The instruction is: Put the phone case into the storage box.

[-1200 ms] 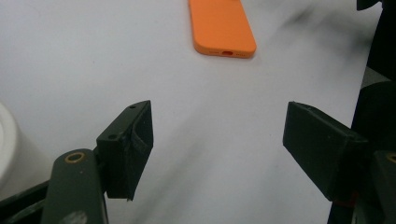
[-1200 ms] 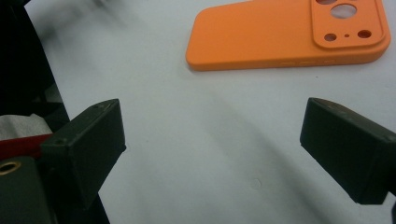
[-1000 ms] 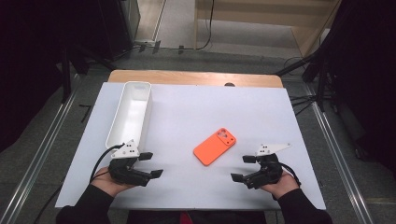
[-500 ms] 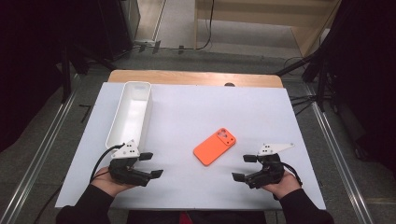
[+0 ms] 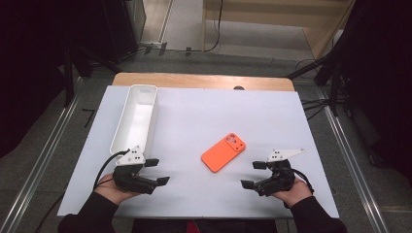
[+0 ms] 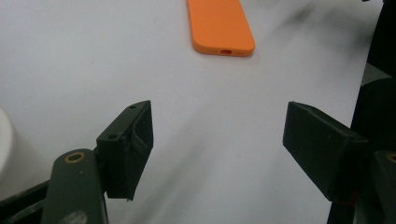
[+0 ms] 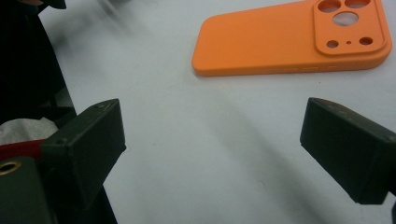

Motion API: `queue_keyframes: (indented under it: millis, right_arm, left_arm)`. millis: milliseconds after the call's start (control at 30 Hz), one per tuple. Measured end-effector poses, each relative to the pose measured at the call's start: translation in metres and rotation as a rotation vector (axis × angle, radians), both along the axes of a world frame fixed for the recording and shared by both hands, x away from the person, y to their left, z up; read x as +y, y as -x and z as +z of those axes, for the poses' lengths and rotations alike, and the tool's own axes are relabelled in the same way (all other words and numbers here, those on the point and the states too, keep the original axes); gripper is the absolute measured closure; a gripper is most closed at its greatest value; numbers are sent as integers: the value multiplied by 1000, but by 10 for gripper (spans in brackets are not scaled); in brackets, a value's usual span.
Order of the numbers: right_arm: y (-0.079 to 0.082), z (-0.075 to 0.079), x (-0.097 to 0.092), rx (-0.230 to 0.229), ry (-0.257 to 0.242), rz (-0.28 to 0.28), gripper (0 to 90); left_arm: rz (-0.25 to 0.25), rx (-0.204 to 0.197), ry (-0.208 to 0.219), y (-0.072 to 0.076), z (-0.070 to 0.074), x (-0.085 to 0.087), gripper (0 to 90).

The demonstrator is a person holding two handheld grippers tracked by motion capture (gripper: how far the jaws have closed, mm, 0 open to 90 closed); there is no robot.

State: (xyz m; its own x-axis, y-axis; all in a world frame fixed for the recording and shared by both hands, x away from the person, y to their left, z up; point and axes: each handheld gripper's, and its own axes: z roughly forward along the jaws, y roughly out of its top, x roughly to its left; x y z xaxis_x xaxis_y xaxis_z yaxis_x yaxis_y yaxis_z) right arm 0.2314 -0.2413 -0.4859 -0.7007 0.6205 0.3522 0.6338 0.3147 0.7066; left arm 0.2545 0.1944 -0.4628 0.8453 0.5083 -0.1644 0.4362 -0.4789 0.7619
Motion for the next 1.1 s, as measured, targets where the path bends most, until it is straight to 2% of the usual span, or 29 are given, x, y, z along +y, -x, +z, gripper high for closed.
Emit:
queue_keyframes:
  millis: [733,1100]
  right_arm:
    - [-1,0,1,8,-7,-2,57]
    - [-2,0,1,9,-4,4,57]
  left_arm:
    - [-1,9,2,0,0,-2,248]
    - [8,5,43,-4,11,-11,248]
